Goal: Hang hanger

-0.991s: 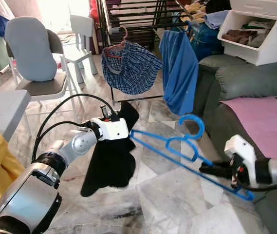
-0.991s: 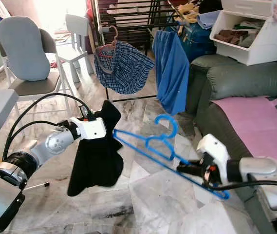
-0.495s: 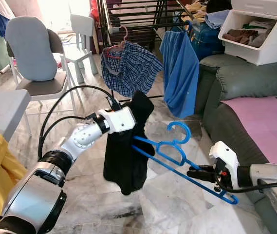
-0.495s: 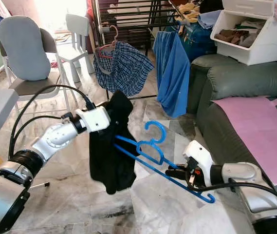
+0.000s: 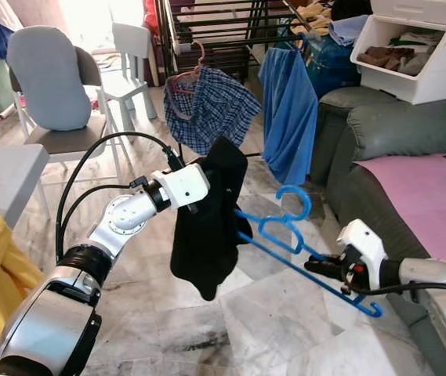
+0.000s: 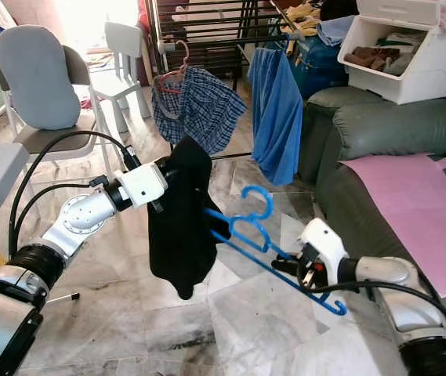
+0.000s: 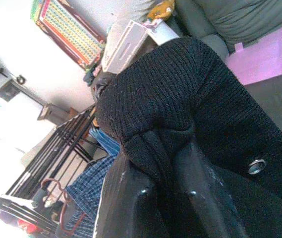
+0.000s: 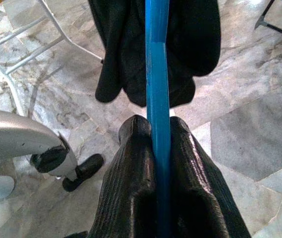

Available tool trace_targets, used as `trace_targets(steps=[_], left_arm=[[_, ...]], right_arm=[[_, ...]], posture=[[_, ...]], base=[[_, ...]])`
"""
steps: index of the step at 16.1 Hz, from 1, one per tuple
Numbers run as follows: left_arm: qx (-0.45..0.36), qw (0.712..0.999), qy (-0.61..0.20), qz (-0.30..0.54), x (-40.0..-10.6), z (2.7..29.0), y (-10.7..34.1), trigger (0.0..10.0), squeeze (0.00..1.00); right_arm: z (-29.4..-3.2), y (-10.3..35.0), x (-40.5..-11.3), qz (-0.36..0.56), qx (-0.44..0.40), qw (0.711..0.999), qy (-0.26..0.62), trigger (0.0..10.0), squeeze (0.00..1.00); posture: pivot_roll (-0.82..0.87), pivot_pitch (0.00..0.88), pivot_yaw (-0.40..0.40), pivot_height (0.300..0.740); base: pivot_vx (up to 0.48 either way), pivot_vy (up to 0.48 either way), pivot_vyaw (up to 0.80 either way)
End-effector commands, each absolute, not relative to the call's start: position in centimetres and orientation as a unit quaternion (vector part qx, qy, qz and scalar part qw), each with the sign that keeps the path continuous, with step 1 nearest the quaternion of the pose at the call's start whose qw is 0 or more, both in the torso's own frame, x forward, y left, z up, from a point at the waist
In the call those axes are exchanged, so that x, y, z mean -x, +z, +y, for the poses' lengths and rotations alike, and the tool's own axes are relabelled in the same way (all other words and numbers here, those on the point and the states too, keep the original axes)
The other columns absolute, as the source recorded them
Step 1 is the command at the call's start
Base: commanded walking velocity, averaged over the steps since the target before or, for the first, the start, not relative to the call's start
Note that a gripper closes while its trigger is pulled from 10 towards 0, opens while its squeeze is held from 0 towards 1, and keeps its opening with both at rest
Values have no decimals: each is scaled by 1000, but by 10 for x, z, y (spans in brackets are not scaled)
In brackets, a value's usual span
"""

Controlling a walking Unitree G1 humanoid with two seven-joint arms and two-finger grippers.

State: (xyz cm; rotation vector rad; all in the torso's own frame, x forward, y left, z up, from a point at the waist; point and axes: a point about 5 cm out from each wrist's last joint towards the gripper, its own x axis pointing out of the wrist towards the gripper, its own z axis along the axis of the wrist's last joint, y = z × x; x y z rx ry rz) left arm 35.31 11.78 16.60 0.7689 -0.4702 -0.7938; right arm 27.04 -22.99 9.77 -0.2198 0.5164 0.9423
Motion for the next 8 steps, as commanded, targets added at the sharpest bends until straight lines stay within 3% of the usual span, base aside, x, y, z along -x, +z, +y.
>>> trace_targets(steps=[1, 5, 6, 7, 8], left_arm=[[-359, 821, -376, -235, -351, 118, 171, 10000, 0], [-326, 810, -397, -282, -345, 97, 184, 10000, 0], [-321, 800, -411, -295, -340, 89, 187, 10000, 0], [-297, 795, -422, -318, -334, 80, 196, 10000, 0], [-288, 796, -422, -326, -333, 77, 201, 10000, 0]], right_arm=[[-227, 109, -270, 232, 94, 842, 478, 10000, 0], [-223, 87, -272, 257, 81, 850, 453, 10000, 0], [-223, 82, -277, 258, 73, 863, 427, 10000, 0], [-223, 71, -289, 265, 61, 895, 353, 10000, 0], [-224, 67, -292, 269, 53, 905, 326, 10000, 0]], posture=[[-97, 0, 28, 740], [-96, 0, 27, 740], [-94, 0, 27, 740], [-93, 0, 27, 740], [-92, 0, 26, 740]], base=[[0, 0, 0], [0, 0, 0], [0, 0, 0], [0, 0, 0], [0, 0, 0]])
